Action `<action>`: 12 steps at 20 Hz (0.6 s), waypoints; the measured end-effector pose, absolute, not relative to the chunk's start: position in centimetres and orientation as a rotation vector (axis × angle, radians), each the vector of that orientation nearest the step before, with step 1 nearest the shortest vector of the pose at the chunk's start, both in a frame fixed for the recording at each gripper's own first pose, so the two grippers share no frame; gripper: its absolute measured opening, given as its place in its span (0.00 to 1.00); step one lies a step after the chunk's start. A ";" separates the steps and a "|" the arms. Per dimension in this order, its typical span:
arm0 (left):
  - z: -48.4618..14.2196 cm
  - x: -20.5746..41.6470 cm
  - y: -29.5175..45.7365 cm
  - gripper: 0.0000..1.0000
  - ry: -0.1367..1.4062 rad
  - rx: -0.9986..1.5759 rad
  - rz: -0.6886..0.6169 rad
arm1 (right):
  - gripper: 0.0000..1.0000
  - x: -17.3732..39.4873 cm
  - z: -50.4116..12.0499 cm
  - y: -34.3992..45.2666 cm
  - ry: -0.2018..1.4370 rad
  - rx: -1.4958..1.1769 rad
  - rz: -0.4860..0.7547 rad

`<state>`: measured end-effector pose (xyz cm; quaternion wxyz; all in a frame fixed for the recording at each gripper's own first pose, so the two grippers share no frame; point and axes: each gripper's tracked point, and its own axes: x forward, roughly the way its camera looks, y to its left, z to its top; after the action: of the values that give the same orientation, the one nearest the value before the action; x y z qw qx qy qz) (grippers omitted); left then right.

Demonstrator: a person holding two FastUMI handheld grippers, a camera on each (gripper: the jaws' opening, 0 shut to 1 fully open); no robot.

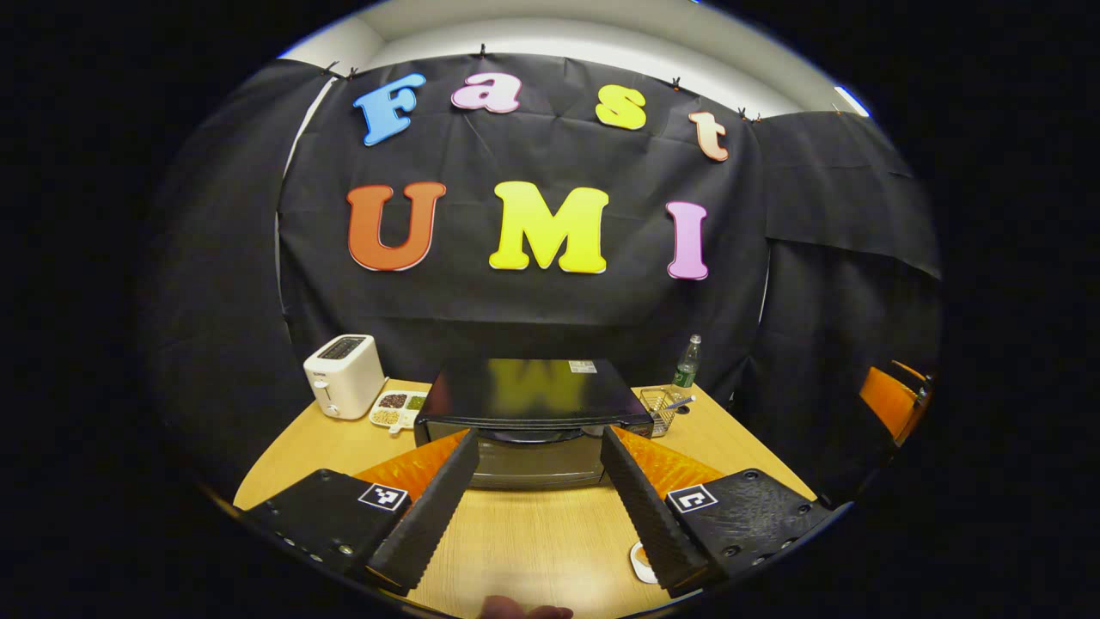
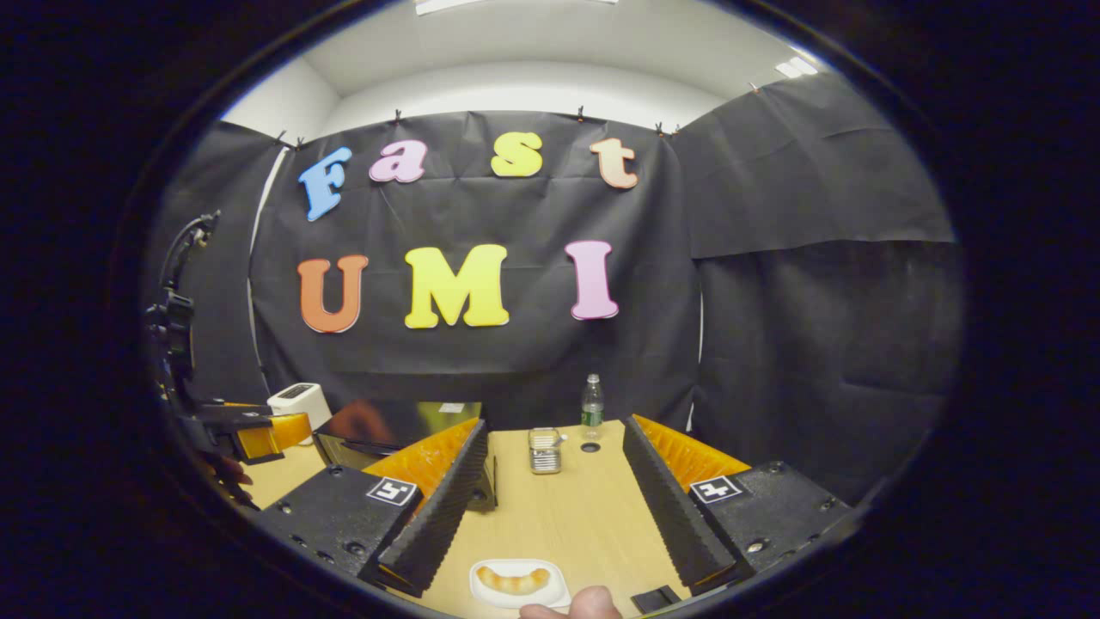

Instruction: Open the electric oven with the left hand, put the food in, and close the electric oven.

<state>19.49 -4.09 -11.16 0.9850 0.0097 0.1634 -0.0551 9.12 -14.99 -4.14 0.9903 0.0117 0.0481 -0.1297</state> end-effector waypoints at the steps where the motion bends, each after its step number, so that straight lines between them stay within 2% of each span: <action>1: -12.1 21.0 -4.0 0.94 0.347 0.020 -0.111 | 0.97 9.3 -4.5 -15.7 0.110 0.019 -0.276; 9: -19.2 30.0 -3.4 0.94 0.487 0.021 -0.081 | 0.97 10.2 -6.7 -19.1 0.200 0.003 -0.354; 12: -20.1 32.0 -3.3 0.94 0.483 0.027 -0.060 | 0.98 10.7 -6.9 -18.9 0.218 0.009 -0.359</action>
<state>32.04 -3.27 -20.09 0.9704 0.0133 0.2393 -0.0295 10.74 -18.92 -6.90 0.9780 0.0043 0.1080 -0.1784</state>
